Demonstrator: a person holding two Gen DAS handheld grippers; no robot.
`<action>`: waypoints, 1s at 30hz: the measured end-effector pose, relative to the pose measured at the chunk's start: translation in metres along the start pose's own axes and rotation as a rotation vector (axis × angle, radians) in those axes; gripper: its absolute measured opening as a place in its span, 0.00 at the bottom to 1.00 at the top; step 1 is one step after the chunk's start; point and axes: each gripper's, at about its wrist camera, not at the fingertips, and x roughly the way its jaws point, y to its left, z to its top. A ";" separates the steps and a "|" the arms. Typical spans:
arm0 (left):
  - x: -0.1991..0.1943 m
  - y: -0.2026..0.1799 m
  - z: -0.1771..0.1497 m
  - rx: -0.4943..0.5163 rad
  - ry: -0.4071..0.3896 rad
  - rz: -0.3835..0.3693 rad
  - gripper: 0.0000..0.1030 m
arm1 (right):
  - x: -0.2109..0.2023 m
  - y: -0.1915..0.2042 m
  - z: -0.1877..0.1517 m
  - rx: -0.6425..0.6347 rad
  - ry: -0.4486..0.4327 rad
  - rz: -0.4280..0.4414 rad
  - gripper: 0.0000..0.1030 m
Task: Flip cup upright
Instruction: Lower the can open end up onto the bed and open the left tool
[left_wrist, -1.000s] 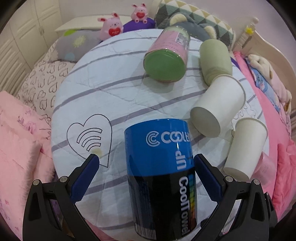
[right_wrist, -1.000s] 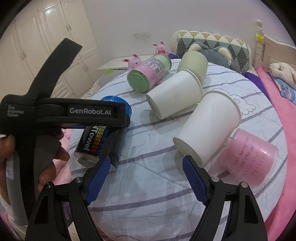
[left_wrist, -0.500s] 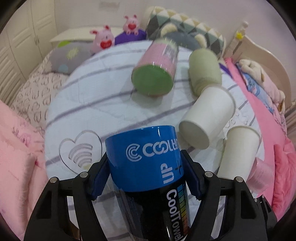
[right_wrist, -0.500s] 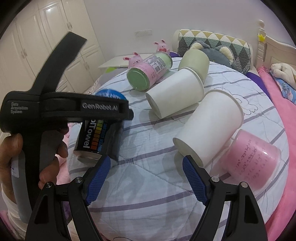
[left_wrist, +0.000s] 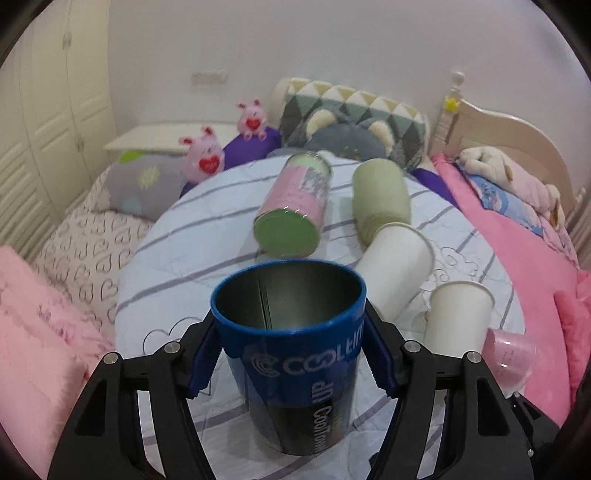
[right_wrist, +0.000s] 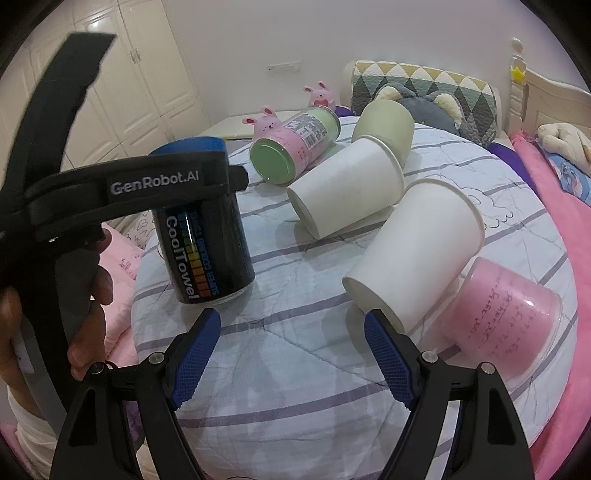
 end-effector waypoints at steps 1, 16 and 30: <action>-0.002 -0.002 -0.001 0.008 -0.013 -0.005 0.67 | 0.000 0.000 0.000 0.000 0.001 -0.001 0.79; -0.007 0.003 -0.019 0.022 -0.018 -0.038 0.65 | -0.004 0.000 0.000 0.014 -0.010 -0.005 0.79; -0.035 -0.002 -0.048 0.089 -0.080 -0.039 0.65 | -0.012 -0.002 -0.007 0.030 -0.015 -0.009 0.79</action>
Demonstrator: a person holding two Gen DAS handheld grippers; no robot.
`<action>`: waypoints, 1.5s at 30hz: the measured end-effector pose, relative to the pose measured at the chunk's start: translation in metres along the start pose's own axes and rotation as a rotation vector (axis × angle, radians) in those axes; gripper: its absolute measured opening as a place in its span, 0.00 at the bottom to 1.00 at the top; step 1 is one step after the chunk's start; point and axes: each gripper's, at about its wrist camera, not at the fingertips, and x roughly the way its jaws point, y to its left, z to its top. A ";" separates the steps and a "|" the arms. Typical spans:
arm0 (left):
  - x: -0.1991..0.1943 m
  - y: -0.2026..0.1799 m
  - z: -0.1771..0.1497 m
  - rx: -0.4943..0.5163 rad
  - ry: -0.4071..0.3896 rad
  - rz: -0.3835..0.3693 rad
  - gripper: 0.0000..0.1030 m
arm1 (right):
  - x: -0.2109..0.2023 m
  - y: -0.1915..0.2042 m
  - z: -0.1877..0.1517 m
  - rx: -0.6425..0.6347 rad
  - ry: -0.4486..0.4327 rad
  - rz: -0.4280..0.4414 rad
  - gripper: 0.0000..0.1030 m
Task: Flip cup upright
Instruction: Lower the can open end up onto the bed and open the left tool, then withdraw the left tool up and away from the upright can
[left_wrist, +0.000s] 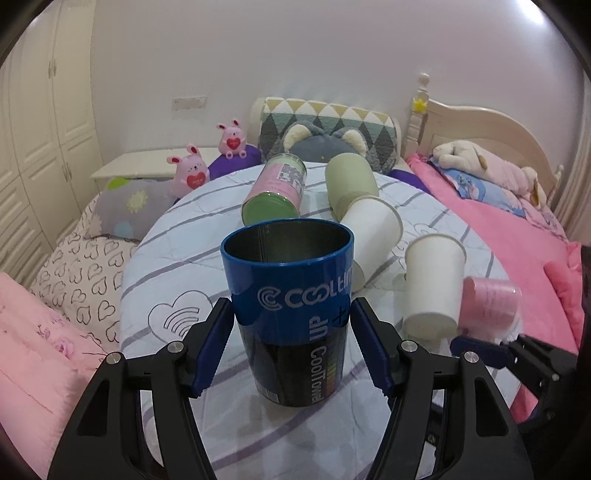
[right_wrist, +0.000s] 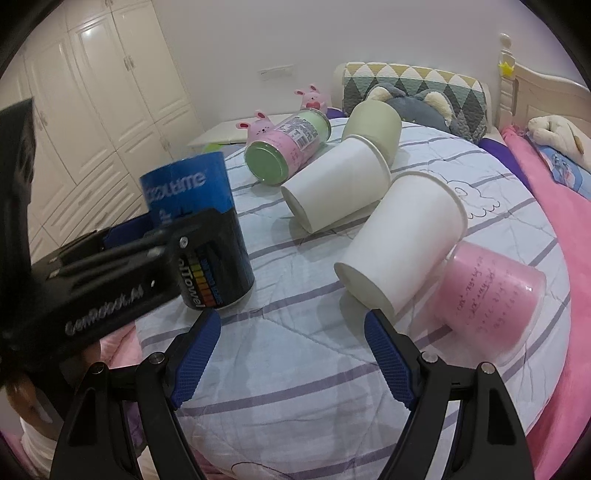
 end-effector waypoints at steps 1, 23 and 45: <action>-0.002 0.000 -0.001 -0.001 -0.002 0.001 0.65 | -0.001 0.000 -0.001 -0.001 0.000 -0.002 0.79; -0.055 0.004 -0.017 -0.020 -0.044 -0.022 0.97 | -0.051 0.010 -0.019 -0.004 -0.109 -0.130 0.79; -0.112 -0.001 -0.025 0.018 -0.111 0.101 1.00 | -0.135 0.011 -0.035 0.065 -0.414 -0.355 0.79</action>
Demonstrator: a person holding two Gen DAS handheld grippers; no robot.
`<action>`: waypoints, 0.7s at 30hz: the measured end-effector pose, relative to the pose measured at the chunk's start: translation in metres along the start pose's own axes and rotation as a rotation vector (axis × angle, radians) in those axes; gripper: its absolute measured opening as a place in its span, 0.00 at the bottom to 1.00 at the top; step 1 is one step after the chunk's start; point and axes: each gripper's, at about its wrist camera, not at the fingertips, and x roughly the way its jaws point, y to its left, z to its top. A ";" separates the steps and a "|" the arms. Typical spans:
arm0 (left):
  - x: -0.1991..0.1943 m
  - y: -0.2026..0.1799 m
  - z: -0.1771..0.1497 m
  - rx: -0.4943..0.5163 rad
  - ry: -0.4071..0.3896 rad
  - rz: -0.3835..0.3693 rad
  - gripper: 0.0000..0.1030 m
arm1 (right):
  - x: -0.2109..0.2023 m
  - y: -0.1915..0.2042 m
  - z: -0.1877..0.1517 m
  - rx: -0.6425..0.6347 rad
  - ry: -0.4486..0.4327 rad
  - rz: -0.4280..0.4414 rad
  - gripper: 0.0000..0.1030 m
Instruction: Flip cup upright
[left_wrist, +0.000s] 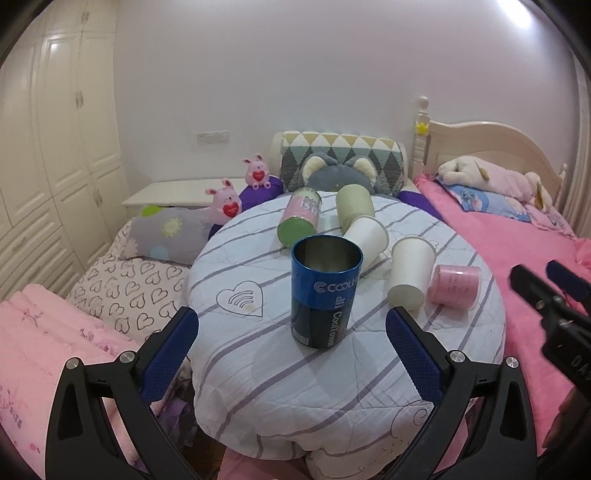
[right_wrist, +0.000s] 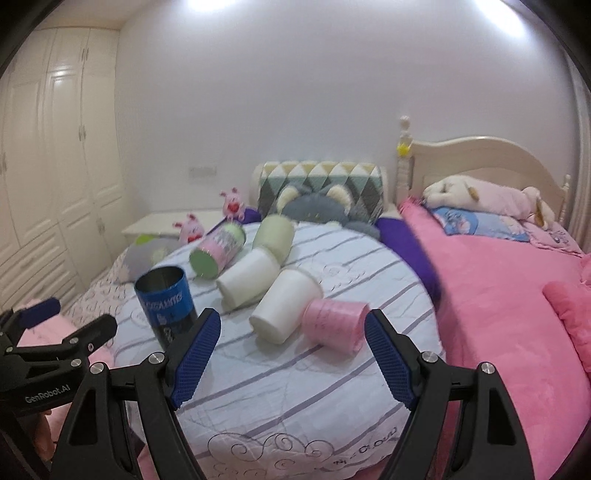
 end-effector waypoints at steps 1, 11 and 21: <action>-0.001 0.000 0.000 -0.007 0.005 0.001 1.00 | -0.004 -0.002 0.000 0.007 -0.019 -0.005 0.79; -0.003 -0.009 -0.002 -0.011 0.033 -0.049 1.00 | -0.014 -0.010 0.002 0.029 -0.071 -0.033 0.79; -0.001 -0.014 0.001 -0.003 0.038 -0.055 1.00 | -0.014 -0.014 -0.001 0.028 -0.063 -0.028 0.79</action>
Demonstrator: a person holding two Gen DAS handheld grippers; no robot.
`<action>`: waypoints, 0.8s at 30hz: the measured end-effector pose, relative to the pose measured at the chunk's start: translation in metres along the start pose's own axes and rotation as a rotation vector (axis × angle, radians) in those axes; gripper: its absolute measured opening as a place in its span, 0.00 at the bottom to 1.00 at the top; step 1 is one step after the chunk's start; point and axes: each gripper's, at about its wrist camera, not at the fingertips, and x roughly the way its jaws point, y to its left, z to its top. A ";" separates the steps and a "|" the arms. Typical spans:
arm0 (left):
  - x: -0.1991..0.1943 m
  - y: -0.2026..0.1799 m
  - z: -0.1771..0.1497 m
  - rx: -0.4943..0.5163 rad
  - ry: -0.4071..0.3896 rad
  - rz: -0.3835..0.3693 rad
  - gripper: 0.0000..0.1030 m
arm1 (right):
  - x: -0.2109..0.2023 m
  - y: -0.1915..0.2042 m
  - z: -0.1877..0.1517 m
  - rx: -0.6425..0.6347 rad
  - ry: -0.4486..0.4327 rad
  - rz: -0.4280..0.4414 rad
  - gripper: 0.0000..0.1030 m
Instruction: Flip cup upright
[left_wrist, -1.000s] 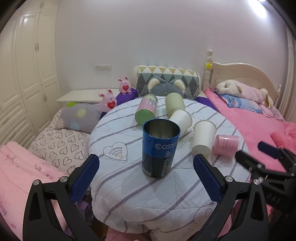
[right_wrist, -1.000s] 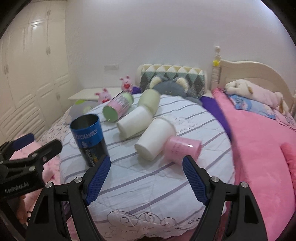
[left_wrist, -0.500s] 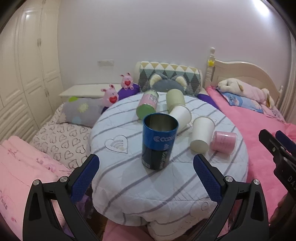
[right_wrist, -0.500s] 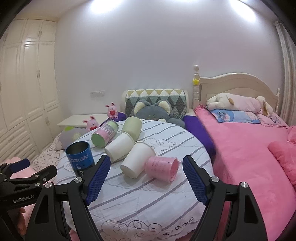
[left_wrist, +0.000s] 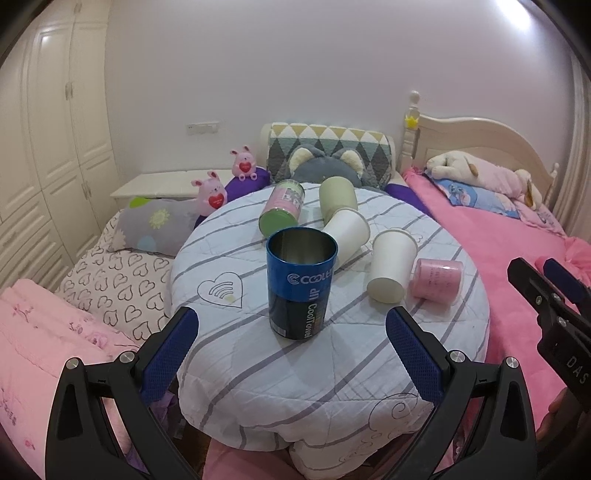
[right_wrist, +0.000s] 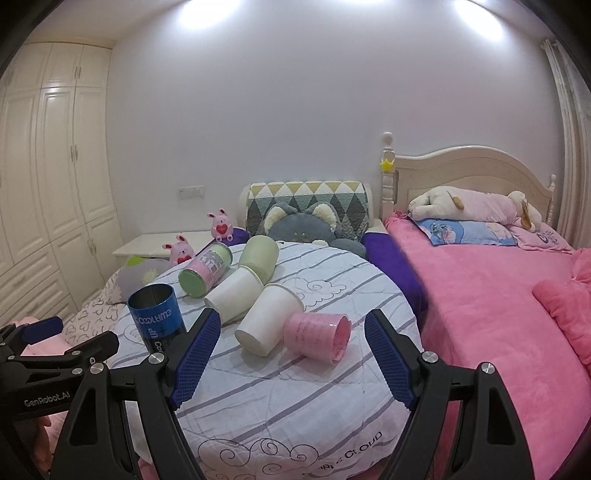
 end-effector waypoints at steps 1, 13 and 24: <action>0.000 0.000 0.000 0.000 0.000 0.002 1.00 | 0.000 0.000 0.000 -0.001 0.001 0.001 0.79; 0.010 -0.007 0.000 0.022 0.009 0.014 1.00 | 0.006 -0.007 0.000 0.009 0.016 0.009 0.79; 0.006 -0.011 -0.001 0.047 -0.068 0.011 1.00 | 0.006 -0.009 -0.003 0.015 -0.024 0.013 0.79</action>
